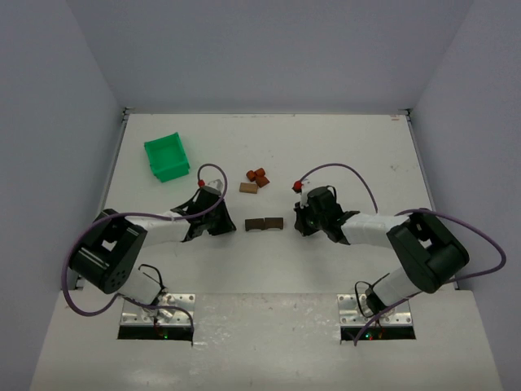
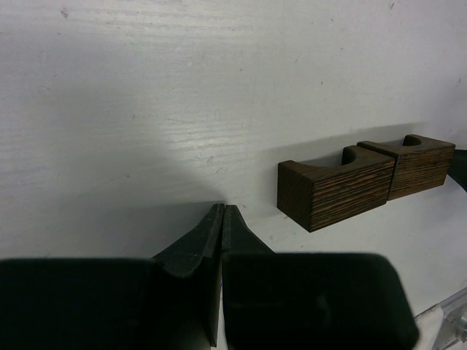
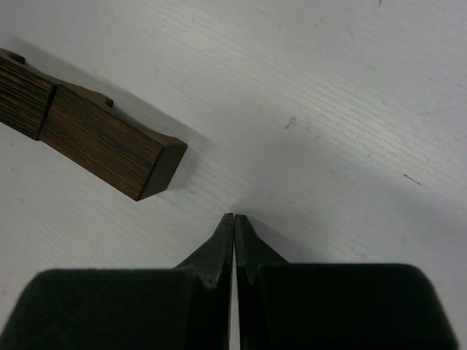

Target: Build the wood block tower

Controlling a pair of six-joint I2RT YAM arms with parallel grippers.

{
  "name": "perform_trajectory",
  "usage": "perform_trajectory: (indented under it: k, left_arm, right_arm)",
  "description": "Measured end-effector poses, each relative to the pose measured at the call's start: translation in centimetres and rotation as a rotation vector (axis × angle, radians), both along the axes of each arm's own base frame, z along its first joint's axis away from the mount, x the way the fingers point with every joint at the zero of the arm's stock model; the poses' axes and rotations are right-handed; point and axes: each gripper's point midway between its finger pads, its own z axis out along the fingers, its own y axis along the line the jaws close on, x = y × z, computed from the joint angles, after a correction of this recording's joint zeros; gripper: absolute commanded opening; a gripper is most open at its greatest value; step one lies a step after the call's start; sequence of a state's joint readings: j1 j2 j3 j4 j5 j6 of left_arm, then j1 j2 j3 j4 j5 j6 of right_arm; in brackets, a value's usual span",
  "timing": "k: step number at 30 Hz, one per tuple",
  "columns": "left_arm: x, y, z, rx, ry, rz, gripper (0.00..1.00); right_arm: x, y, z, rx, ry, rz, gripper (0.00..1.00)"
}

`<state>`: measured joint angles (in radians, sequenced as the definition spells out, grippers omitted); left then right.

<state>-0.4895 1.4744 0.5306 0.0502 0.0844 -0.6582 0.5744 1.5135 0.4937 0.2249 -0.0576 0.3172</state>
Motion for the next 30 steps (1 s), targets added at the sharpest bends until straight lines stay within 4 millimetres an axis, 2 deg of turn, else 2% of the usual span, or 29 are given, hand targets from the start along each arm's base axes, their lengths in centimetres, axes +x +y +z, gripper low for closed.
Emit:
perform_trajectory:
  k: [7,13,30]
  left_arm:
    - [0.6,-0.8,0.0,-0.006,-0.006,-0.015,0.00]
    - [1.0,-1.1,0.0,-0.009,-0.008,-0.021,0.00]
    - [1.5,-1.6,0.0,-0.017,-0.013,-0.039,0.00]
  right_arm:
    - [1.2,1.7,0.0,0.017,-0.013,0.032,0.00]
    - [1.7,2.3,0.0,0.022,-0.023,0.044,0.00]
    - [1.7,3.8,0.0,0.019,-0.050,0.108,0.00]
